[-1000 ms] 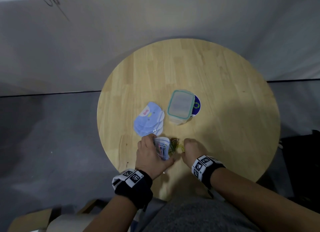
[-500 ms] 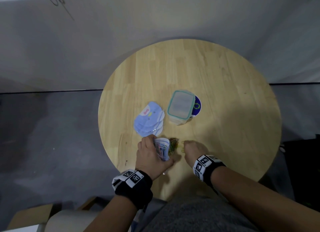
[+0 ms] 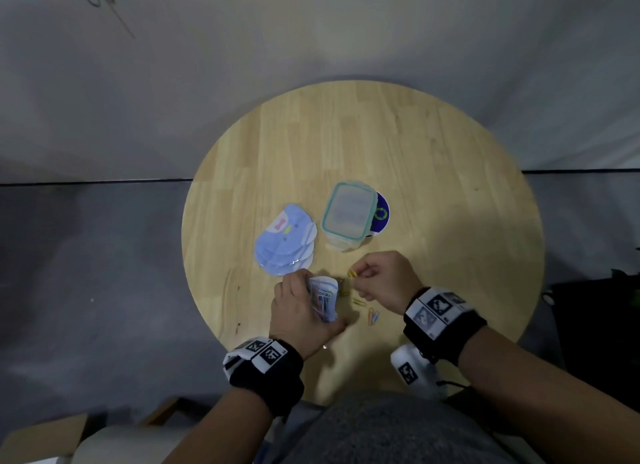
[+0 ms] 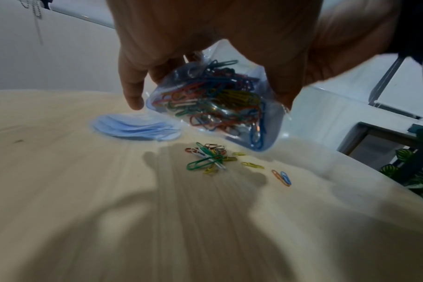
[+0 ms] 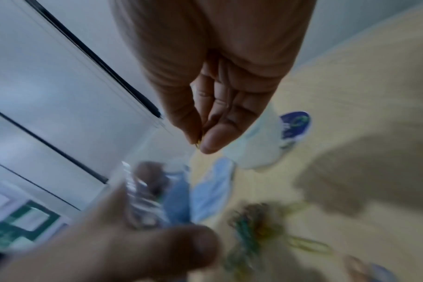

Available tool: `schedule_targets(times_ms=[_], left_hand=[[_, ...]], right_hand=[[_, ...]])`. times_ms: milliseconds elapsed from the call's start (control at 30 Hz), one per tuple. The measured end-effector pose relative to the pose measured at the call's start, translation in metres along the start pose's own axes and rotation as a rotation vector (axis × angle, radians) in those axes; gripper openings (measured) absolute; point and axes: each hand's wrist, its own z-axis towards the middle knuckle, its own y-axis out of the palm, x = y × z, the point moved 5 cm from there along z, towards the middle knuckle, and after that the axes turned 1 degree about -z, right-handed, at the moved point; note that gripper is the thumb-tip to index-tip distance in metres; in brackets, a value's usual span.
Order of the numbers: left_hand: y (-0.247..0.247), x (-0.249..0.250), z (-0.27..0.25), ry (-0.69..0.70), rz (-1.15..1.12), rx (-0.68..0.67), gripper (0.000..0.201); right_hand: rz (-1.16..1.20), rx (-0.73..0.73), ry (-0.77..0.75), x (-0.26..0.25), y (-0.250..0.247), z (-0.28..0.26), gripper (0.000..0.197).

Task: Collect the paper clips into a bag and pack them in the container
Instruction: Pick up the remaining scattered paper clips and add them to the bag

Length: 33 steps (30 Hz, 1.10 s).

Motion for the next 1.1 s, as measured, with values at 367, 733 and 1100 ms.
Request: schedule_targets(times_ms=[367, 733, 1100], left_hand=[[-0.003, 0.027, 0.016, 0.041, -0.157, 0.083, 0.086], [-0.010, 0.013, 0.010, 0.050, -0.151, 0.131, 0.086], [-0.028, -0.020, -0.011, -0.013, -0.084, 0.101, 0.086]], right_hand=[[-0.117, -0.076, -0.119, -0.051, -0.004, -0.007, 0.012], [-0.789, -0.261, -0.072, 0.045, 0.001, 0.008, 0.034], [-0.903, -0.260, -0.253, 0.048, 0.051, 0.037, 0.044]])
